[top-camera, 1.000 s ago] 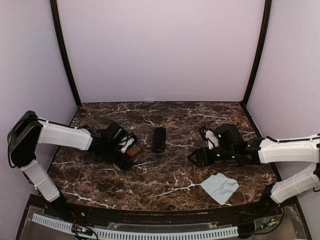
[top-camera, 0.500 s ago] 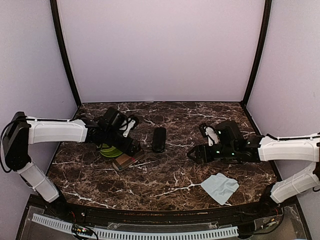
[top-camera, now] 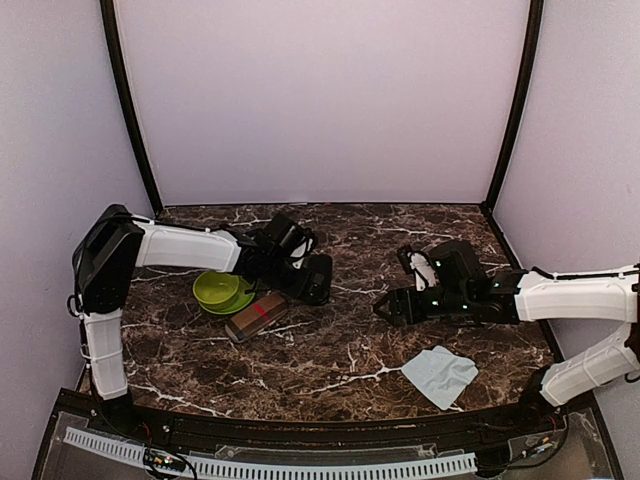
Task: Organize the sunglasses
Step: Adjust the sunglasses case at the center of the board.
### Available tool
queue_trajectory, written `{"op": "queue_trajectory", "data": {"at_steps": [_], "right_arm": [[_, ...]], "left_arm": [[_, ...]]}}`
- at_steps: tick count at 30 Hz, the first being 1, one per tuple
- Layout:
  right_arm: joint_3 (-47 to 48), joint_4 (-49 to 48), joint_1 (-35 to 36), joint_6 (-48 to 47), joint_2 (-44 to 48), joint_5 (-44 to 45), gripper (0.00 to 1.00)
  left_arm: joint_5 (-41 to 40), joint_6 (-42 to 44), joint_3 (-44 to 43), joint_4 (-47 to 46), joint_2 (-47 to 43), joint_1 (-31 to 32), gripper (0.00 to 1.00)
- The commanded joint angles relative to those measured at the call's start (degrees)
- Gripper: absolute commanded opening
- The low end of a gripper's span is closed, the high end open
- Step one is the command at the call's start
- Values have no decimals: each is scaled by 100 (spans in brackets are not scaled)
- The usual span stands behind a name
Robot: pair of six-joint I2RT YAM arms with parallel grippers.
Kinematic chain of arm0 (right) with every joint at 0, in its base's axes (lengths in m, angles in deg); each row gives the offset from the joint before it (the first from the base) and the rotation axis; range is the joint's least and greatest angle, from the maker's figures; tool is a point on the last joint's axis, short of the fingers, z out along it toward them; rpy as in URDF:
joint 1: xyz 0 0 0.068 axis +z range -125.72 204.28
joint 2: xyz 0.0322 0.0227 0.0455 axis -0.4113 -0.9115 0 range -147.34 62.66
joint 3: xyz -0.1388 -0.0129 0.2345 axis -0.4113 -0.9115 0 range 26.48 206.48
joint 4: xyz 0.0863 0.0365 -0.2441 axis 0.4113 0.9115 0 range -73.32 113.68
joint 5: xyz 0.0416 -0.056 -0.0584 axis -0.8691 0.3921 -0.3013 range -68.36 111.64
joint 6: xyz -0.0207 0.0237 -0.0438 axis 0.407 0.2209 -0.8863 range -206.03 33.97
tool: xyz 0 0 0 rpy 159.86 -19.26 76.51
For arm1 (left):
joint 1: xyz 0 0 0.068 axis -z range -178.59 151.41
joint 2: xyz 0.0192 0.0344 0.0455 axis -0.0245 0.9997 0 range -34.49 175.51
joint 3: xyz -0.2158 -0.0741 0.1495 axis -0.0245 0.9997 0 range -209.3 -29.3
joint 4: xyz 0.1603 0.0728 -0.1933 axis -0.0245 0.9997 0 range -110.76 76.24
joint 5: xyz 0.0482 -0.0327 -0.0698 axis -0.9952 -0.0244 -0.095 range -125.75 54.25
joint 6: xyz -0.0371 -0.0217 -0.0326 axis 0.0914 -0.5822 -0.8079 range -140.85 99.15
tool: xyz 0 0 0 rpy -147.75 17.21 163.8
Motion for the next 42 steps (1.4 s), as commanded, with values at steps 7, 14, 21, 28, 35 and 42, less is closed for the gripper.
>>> {"op": "queue_trajectory", "data": {"at_steps": [7,14,21,28,35,42], "right_arm": [[-200,-359,-41,61,131,-21,83],[-290,-484,-41,93,80,-61,83],[-345,-617,-41,79,-6,-81,83],[22,-704,-41,-168,-456,247,83],[739,-793,-35,-726,-1305,441,83],[2034,-435,17,-1419,-2900,187,89]], "left_arm": [[289,-519,-449,-291,535,103,99],[543,-698,-468,-506,620,124,99],[942,-772,-511,-615,601,205,99],[1177,-879,137,-813,-69,229,99],[258,-648,1130,-642,-1382,230,99],[-711,-479,1702,-188,-2485,129,99]]}}
